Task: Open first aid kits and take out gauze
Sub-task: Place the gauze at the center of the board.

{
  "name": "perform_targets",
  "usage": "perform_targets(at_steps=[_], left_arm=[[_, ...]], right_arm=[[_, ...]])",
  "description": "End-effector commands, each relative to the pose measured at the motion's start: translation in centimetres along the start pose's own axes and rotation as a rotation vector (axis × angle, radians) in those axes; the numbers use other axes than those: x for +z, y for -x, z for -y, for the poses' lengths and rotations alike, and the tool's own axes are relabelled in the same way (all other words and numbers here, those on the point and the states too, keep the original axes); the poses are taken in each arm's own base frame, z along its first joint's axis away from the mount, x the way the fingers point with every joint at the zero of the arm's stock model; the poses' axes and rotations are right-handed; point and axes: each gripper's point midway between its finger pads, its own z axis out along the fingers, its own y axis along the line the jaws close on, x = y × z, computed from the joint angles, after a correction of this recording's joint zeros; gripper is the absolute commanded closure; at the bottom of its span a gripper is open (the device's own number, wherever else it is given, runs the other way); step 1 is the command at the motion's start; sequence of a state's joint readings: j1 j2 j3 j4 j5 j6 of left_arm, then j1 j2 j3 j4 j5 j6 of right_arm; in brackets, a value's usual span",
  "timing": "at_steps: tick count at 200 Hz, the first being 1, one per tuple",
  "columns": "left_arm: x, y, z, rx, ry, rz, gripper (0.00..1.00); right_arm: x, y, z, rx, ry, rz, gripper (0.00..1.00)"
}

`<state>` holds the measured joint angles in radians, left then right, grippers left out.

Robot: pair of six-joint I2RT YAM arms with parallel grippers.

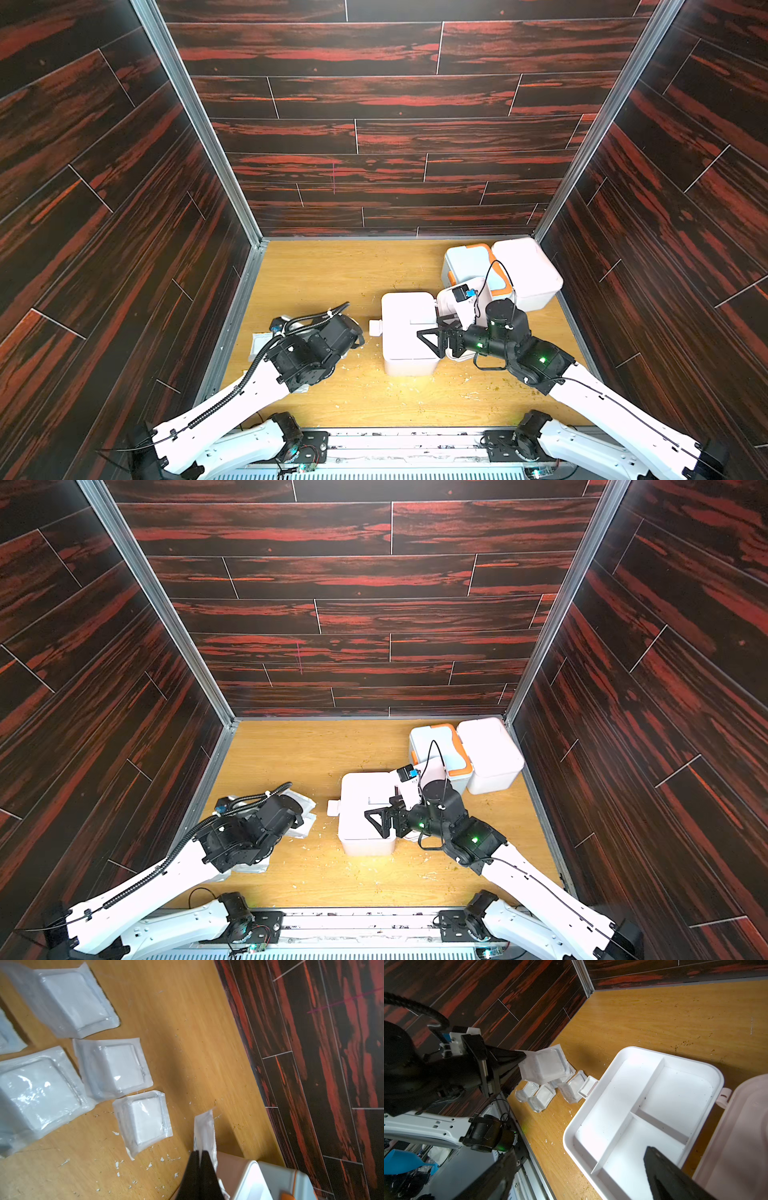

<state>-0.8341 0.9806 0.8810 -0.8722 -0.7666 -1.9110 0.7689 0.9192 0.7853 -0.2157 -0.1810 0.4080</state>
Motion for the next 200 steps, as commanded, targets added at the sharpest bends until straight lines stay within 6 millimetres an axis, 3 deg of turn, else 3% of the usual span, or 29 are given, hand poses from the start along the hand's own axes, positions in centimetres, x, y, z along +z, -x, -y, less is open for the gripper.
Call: perform_targets(at_steps=[1, 34, 65, 150, 200], left_arm=[[0.6, 0.4, -3.6, -0.108, 0.102, 0.028, 1.0], [1.3, -1.2, -6.4, -0.172, 0.191, -0.008, 1.0], [0.6, -1.7, -8.9, -0.191, 0.278, -0.006, 1.0], [-0.7, -1.7, -12.4, -0.235, 0.335, -0.014, 1.0], [0.9, -2.7, -14.0, -0.317, 0.319, -0.012, 1.0]], right_arm=[[0.0, 0.6, -0.8, -0.002, 0.024, -0.009, 0.01], [0.5, 0.3, -0.7, 0.008, 0.024, -0.03, 0.01], [0.7, -0.1, -0.6, 0.02, 0.023, -0.049, 0.01], [0.8, -0.7, -0.7, 0.02, 0.037, -0.071, 0.01], [1.1, -0.9, -0.9, 0.027, 0.057, -0.081, 0.01]])
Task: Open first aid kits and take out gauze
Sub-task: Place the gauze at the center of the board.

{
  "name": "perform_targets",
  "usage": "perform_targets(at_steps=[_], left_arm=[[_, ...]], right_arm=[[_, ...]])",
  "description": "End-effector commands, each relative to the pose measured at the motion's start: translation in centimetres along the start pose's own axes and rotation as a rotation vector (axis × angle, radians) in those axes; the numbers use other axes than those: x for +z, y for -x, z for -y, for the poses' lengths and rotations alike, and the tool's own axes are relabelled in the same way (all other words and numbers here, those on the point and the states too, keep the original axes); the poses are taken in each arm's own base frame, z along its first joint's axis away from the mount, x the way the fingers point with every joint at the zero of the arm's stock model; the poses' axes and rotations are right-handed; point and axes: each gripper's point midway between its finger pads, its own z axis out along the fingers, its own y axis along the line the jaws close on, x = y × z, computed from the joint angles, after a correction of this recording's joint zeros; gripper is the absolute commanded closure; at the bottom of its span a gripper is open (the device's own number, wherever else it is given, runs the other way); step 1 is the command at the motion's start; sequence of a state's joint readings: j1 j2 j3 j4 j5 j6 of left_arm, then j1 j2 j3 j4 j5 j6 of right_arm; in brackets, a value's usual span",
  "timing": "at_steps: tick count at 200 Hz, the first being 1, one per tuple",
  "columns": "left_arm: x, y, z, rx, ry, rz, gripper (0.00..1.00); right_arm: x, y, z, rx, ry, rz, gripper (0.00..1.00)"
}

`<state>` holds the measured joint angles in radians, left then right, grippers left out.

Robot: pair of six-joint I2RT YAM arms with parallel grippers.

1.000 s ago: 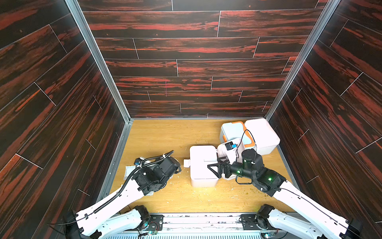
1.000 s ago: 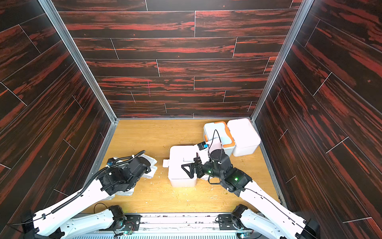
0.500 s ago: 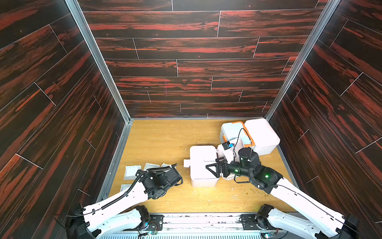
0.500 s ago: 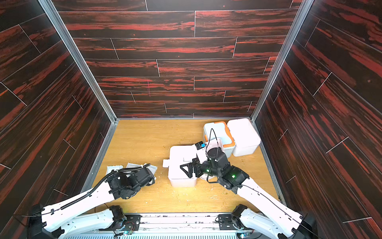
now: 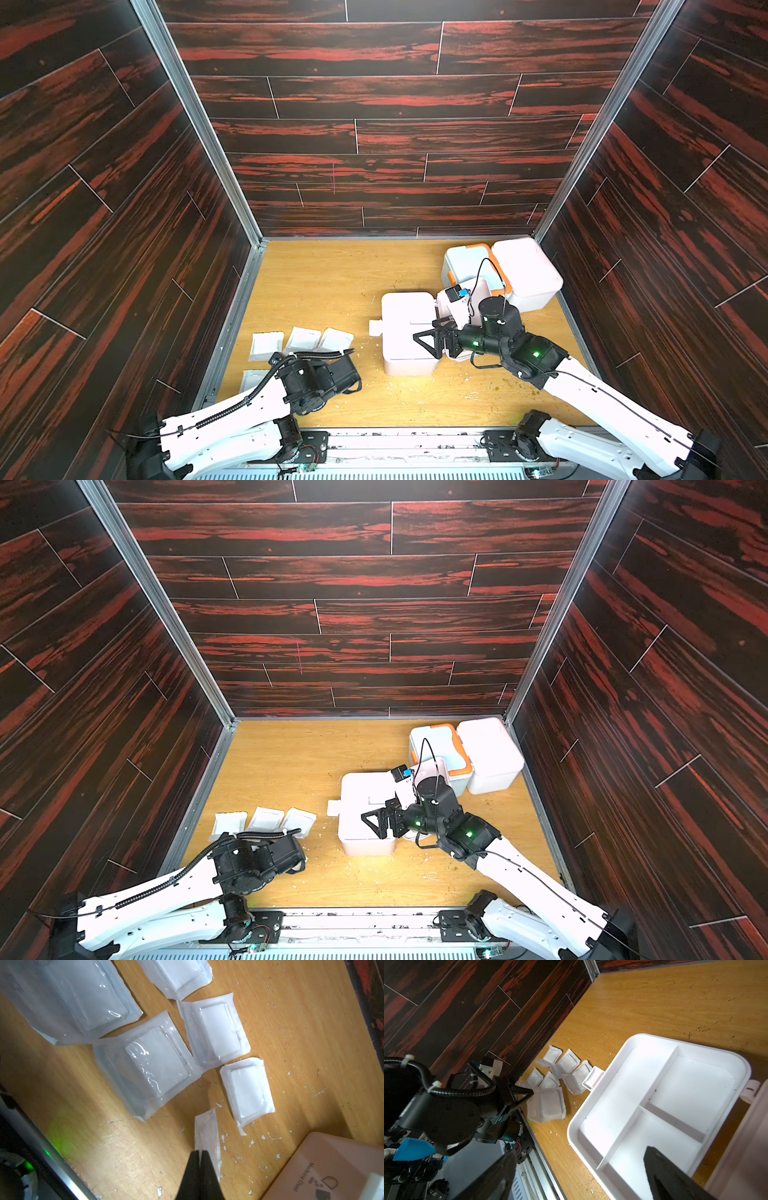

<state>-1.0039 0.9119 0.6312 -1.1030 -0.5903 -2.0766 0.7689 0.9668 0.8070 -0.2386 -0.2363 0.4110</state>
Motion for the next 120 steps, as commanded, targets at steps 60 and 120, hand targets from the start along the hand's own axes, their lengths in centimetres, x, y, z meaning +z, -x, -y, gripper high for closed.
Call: perform_targets(at_steps=[60, 120], left_arm=[[2.6, -1.9, -1.4, -0.593, 0.058, 0.016, 1.0], [3.9, -3.3, -2.2, -0.612, 0.107, 0.01, 1.0]], right_arm=[[0.4, -0.1, -0.5, 0.009, 0.024, -0.023, 0.01], [0.4, -0.3, -0.5, 0.015, 0.026, -0.027, 0.01]])
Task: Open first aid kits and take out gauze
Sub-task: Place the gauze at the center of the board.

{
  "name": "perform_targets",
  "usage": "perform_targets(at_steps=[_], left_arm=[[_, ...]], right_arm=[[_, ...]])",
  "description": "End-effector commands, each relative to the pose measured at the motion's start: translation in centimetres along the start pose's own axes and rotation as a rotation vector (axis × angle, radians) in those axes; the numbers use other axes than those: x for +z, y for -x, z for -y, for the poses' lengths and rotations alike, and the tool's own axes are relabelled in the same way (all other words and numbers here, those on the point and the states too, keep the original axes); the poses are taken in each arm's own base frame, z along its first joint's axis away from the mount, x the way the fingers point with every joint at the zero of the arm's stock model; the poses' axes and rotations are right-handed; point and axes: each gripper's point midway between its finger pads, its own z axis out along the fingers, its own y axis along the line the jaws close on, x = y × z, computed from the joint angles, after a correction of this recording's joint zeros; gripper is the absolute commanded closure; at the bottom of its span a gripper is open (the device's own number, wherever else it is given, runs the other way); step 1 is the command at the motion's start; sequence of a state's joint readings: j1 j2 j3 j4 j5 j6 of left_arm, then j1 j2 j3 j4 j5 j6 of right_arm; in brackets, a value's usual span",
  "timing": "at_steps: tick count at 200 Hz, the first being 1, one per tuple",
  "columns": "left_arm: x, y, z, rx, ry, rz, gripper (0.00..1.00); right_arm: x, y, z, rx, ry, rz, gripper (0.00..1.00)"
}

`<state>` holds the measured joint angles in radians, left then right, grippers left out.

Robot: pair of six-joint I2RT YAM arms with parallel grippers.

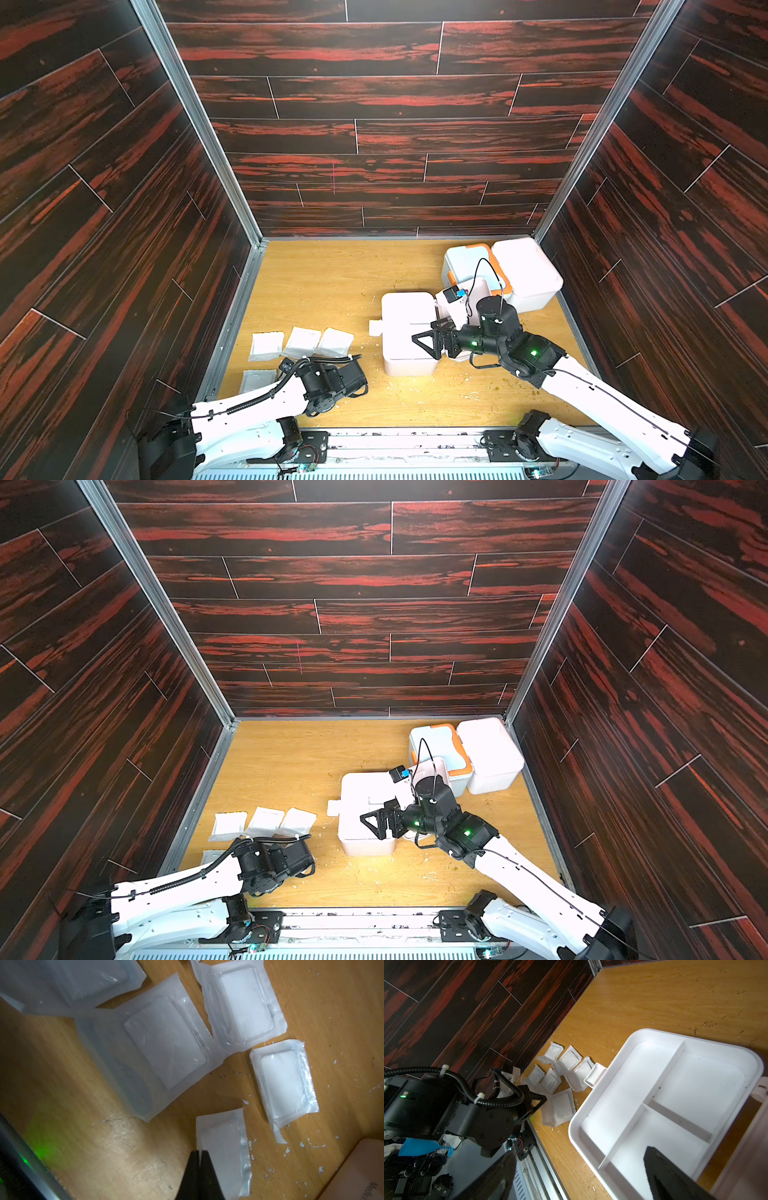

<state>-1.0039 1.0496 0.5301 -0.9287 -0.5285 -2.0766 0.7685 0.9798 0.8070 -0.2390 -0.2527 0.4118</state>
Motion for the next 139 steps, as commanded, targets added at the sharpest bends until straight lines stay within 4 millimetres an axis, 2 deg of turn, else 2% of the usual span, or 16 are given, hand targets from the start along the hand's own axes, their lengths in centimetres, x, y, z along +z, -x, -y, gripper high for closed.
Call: perform_targets(at_steps=[1, 45, 139], left_arm=[[0.7, -0.3, -0.7, -0.648, 0.024, 0.012, 1.0], [1.6, -0.7, -1.2, -0.683, 0.031, 0.02, 1.0], [2.2, 0.3, -1.0, -0.712, -0.032, 0.058, 1.0]], right_arm=[[0.1, 0.0, -0.5, 0.009, 0.017, -0.008, 0.01], [0.1, -0.1, -0.4, 0.013, 0.018, -0.012, 0.01], [-0.2, -0.3, -0.5, 0.013, 0.022, -0.012, 0.01]])
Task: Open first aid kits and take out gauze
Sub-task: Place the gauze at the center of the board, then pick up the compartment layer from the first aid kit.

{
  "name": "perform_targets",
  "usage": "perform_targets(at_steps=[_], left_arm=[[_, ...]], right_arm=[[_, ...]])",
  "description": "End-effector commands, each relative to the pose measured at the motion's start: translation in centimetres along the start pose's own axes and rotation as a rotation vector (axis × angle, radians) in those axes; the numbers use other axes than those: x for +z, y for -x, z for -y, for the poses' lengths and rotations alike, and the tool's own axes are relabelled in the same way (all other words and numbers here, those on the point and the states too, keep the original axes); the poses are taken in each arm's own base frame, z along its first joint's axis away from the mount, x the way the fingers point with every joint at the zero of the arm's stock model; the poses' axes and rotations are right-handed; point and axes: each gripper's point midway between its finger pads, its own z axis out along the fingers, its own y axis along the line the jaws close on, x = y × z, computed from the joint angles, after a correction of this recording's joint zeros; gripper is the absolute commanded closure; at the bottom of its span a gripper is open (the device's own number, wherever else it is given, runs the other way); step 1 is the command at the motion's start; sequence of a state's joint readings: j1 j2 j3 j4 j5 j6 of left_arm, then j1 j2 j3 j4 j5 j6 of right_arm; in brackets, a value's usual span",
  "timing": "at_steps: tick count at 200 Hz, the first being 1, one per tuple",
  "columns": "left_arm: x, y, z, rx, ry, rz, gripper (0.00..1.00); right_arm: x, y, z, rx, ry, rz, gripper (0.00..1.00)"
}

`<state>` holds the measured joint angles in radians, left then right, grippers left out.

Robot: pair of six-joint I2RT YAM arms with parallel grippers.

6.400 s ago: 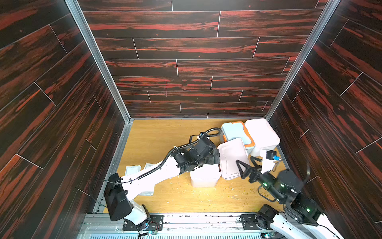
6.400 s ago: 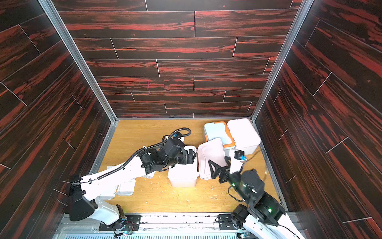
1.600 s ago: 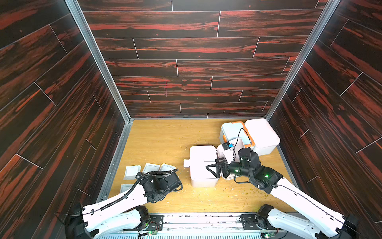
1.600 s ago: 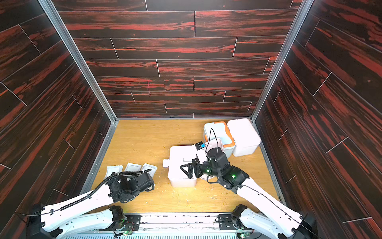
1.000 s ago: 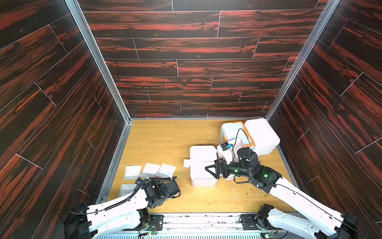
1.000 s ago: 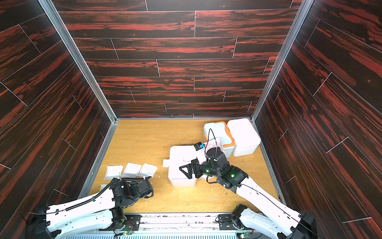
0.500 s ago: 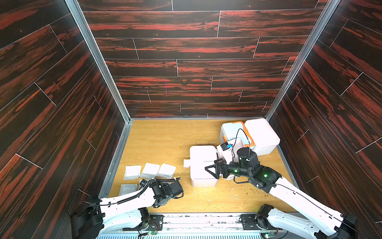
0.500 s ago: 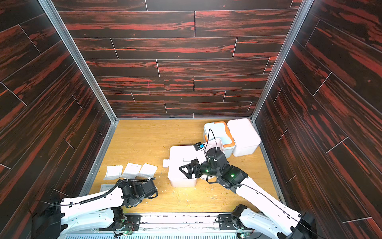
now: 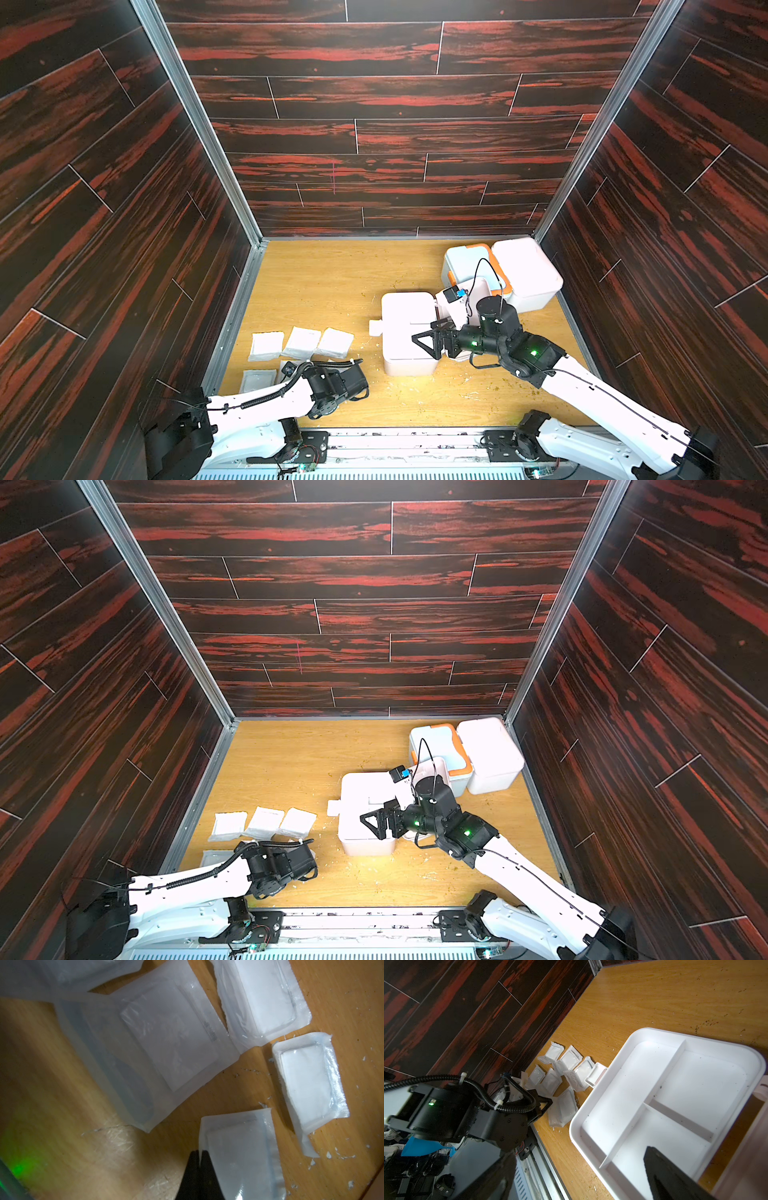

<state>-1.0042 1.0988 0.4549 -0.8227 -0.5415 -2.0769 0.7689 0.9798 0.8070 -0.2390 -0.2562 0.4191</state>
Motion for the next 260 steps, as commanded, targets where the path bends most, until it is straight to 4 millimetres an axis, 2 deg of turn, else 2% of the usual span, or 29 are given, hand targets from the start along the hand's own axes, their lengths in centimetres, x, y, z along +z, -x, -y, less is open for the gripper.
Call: perform_targets(at_steps=[1, 106, 138, 169, 187, 217, 260], left_arm=[[0.2, 1.0, -0.2, -0.722, -0.034, 0.039, 1.0], [0.3, 2.3, -0.4, -0.765, -0.079, 0.057, 1.0], [0.0, 2.1, -0.4, -0.765, -0.071, 0.036, 0.83], [-1.1, 2.2, 0.0, -0.738, -0.078, -0.005, 0.4], [-1.8, 2.2, -0.1, -0.711, -0.067, -0.034, 0.26], [-3.7, 2.8, 0.9, -0.669, -0.11, -0.087, 0.19], [-8.7, 6.4, 4.5, -0.49, -0.243, -0.025, 0.08]], right_arm=[[-0.2, -0.3, -0.5, 0.005, 0.019, -0.011, 0.01], [-0.4, -0.3, -0.6, -0.001, 0.019, -0.014, 0.01], [-0.4, -0.2, -0.7, 0.0, 0.024, -0.014, 0.01], [-0.4, 0.1, -0.6, -0.002, 0.008, -0.009, 0.01], [-0.5, 0.4, -0.2, 0.0, -0.018, -0.005, 0.01], [-0.9, 0.8, 0.0, -0.005, -0.043, 0.011, 0.01], [-2.4, 2.1, 0.2, -0.033, -0.1, 0.069, 0.01]])
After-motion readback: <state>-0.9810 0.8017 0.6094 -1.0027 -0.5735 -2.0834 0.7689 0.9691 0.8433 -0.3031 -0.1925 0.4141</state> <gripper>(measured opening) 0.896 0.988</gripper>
